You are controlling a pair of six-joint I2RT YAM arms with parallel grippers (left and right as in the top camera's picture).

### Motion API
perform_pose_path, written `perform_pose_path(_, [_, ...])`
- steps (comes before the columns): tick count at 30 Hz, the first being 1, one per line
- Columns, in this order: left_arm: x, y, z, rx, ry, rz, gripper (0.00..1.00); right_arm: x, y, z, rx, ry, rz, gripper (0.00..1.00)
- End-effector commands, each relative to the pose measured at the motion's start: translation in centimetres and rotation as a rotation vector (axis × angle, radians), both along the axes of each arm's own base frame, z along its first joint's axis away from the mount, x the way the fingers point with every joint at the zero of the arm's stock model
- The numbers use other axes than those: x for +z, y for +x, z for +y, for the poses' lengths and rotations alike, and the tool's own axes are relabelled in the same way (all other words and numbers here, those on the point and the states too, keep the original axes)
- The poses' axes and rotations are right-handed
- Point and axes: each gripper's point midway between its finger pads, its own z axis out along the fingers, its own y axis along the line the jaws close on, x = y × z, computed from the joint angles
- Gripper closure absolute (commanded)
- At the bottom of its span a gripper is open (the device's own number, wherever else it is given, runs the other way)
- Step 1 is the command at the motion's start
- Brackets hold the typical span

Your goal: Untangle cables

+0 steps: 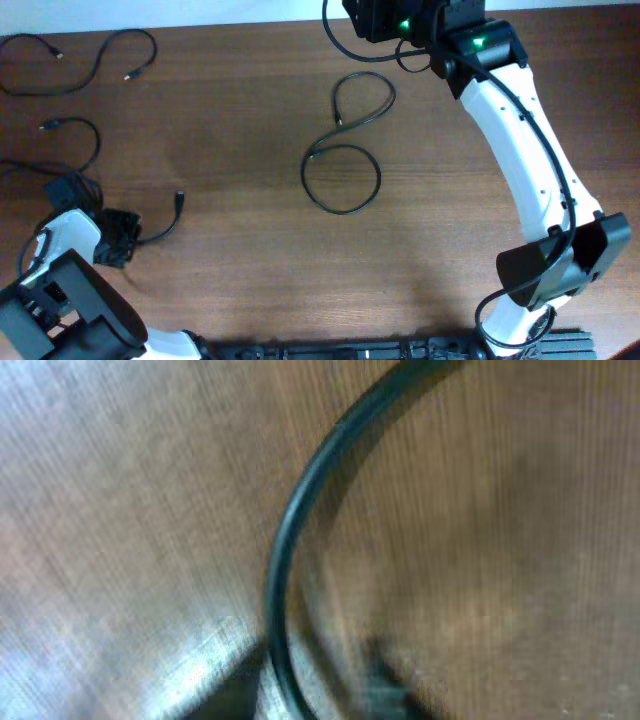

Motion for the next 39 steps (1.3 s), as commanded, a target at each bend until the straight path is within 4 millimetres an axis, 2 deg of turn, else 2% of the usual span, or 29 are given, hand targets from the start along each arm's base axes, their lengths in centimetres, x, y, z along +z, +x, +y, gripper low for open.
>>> perform_pose_path(1, [-0.7, 0.0, -0.2, 0.0, -0.013, 0.003, 0.99, 0.0, 0.2, -0.2, -0.011, -0.001, 0.001, 0.45])
perform_pose_path(3, [-0.6, 0.7, -0.2, 0.008, -0.021, -0.032, 1.0, 0.0, 0.2, -0.2, -0.011, -0.001, 0.001, 0.45])
perform_pose_path(6, [-0.1, 3.2, -0.9, 0.079, -0.118, -0.176, 1.0, -0.2, 0.1, -0.2, -0.012, -0.004, 0.011, 0.45])
perform_pose_path(9, [1.5, 5.7, -1.5, 0.124, -0.289, -0.371, 1.0, -0.4, 0.0, -0.3, -0.012, -0.005, 0.016, 0.45])
perform_pose_path(11, [2.9, 6.5, -0.6, 0.214, -0.381, -0.486, 1.0, -0.4, 0.0, -0.3, -0.012, -0.005, 0.016, 0.45])
perform_pose_path(14, [5.7, 8.5, 1.9, 0.175, -0.384, -0.693, 1.0, -0.4, 0.0, -0.3, -0.012, -0.005, 0.016, 0.45])
perform_pose_path(17, [4.4, 7.3, 4.7, 0.264, -0.248, -0.624, 1.0, -0.4, 0.0, -0.3, -0.012, -0.005, 0.016, 0.45])
perform_pose_path(18, [3.6, 6.2, 6.3, 0.309, -0.152, -0.564, 1.0, -0.4, 0.0, -0.3, -0.011, -0.005, 0.017, 0.45])
perform_pose_path(21, [2.4, 3.3, 9.0, 0.4, 0.03, -0.423, 1.0, -0.5, -0.1, -0.3, -0.011, -0.007, 0.023, 0.45])
perform_pose_path(26, [0.4, -1.3, 8.1, 0.462, 0.06, -0.194, 1.0, -0.5, -0.1, -0.3, -0.011, -0.007, 0.023, 0.45])
perform_pose_path(28, [0.6, -3.3, 7.6, 0.479, 0.079, -0.105, 1.0, -0.5, -0.1, -0.3, -0.012, -0.007, 0.023, 0.45])
perform_pose_path(29, [1.5, -4.0, 7.9, 0.487, 0.121, -0.088, 1.0, -0.5, -0.1, -0.3, -0.012, -0.007, 0.023, 0.45])
perform_pose_path(31, [5.7, -5.2, 9.8, 0.521, 0.291, -0.115, 1.0, -0.5, -0.1, -0.3, -0.012, -0.007, 0.023, 0.45])
perform_pose_path(32, [8.4, -5.6, 10.7, 0.542, 0.38, -0.156, 1.0, -0.5, -0.1, -0.3, -0.011, -0.007, 0.023, 0.45])
perform_pose_path(34, [11.0, -5.4, 11.7, 0.555, 0.46, -0.223, 1.0, -0.5, -0.1, -0.3, -0.011, -0.007, 0.023, 0.45])
perform_pose_path(36, [12.3, -2.4, 12.4, 0.523, 0.453, -0.376, 1.0, -0.6, -0.2, -0.3, -0.011, -0.009, 0.029, 0.45])
perform_pose_path(37, [13.2, 0.1, 12.2, 0.475, 0.402, -0.496, 1.0, -0.7, -0.2, -0.3, -0.011, -0.01, 0.034, 0.45])
perform_pose_path(38, [13.8, 1.0, 12.3, 0.492, 0.383, -0.56, 1.0, -0.8, -0.2, -0.3, -0.011, -0.01, 0.035, 0.45])
perform_pose_path(39, [13.8, 1.1, 12.3, 0.554, 0.36, -0.583, 1.0, -0.8, -0.3, -0.3, -0.011, -0.011, 0.037, 0.45])
